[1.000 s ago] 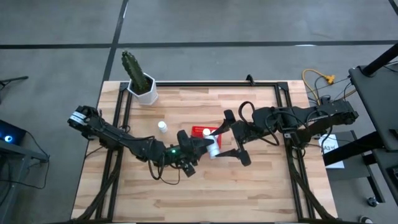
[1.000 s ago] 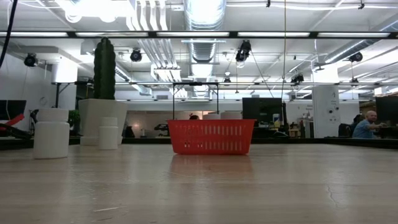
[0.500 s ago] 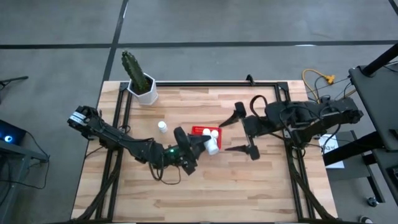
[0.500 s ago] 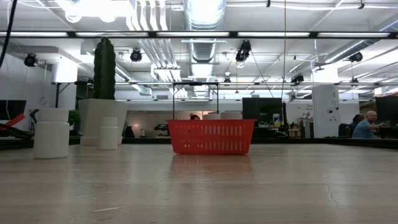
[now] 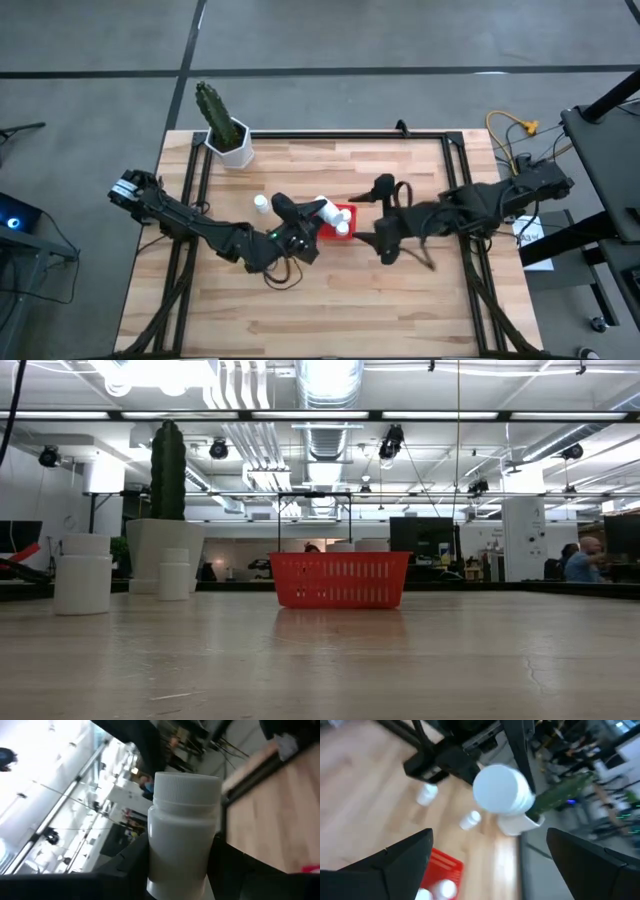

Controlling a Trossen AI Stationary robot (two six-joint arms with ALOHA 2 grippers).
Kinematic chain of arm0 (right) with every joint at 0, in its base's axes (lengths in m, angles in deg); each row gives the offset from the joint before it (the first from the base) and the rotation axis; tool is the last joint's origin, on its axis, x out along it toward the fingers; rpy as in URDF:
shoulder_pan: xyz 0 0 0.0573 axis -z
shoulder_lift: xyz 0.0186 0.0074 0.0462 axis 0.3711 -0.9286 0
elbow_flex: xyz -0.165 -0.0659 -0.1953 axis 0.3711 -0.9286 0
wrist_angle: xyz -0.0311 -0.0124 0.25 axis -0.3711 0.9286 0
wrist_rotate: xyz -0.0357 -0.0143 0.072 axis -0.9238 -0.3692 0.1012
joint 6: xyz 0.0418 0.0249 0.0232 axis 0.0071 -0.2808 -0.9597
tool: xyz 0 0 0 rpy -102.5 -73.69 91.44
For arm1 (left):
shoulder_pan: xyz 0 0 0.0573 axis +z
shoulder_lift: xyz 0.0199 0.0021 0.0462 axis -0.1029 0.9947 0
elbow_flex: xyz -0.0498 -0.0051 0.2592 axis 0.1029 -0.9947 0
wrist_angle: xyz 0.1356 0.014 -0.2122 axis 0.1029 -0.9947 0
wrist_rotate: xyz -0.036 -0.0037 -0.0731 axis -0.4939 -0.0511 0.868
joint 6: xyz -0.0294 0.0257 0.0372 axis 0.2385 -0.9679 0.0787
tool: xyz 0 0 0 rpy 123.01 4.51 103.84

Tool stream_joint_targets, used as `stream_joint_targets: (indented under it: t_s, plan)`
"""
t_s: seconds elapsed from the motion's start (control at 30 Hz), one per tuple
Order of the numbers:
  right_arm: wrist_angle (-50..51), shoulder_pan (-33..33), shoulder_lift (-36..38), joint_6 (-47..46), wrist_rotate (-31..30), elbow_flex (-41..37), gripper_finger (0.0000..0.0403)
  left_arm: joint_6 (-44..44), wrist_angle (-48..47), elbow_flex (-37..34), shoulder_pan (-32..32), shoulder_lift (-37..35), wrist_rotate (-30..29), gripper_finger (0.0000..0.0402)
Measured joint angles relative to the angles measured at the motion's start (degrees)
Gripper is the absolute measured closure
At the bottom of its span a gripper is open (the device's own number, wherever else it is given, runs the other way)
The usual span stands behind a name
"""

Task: Pick and place pill bottles into a basket
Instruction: Put the white pill bottle into the red bin

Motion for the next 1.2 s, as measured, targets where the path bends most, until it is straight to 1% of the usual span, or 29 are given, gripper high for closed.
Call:
stream_joint_targets:
  t_s: [0.13,0.23,0.47,0.53,0.77,0.87,1.07,1.2]
  plan:
    - [-0.4,-1.1,-2.1,5.8,-7.6,0.0,0.0024,7.2,-10.4,1.6,0.1,0.0,-0.1,0.0261]
    - [-2.5,-2.0,-3.1,9.0,-9.9,0.0,0.0024,10.8,-14.4,2.4,0.3,0.0,0.0,0.0261]
    - [-6.5,-2.5,-5.4,15.0,-12.0,0.0,0.0024,12.0,-14.8,2.6,0.4,0.0,0.5,0.0261]
    - [-8.1,-2.7,-5.9,15.8,-12.2,0.0,0.0024,12.1,-14.8,2.5,0.5,0.0,0.6,0.0262]
    - [-8.6,-2.6,-6.5,16.9,-11.8,0.0,0.0028,12.1,-15.8,2.3,0.6,0.0,0.8,0.0262]
    - [-9.3,-2.7,-6.7,16.9,-11.5,0.0,0.0047,12.2,-15.8,2.3,0.6,0.0,0.8,0.0262]
    - [-9.9,-2.7,-6.9,17.3,-11.3,0.0,0.0103,12.3,-15.8,2.2,0.7,0.0,1.1,0.0264]
    - [-10.6,-2.7,-6.9,17.5,-11.3,0.0,0.0129,12.4,-15.6,2.2,0.7,0.0,2.2,0.0265]
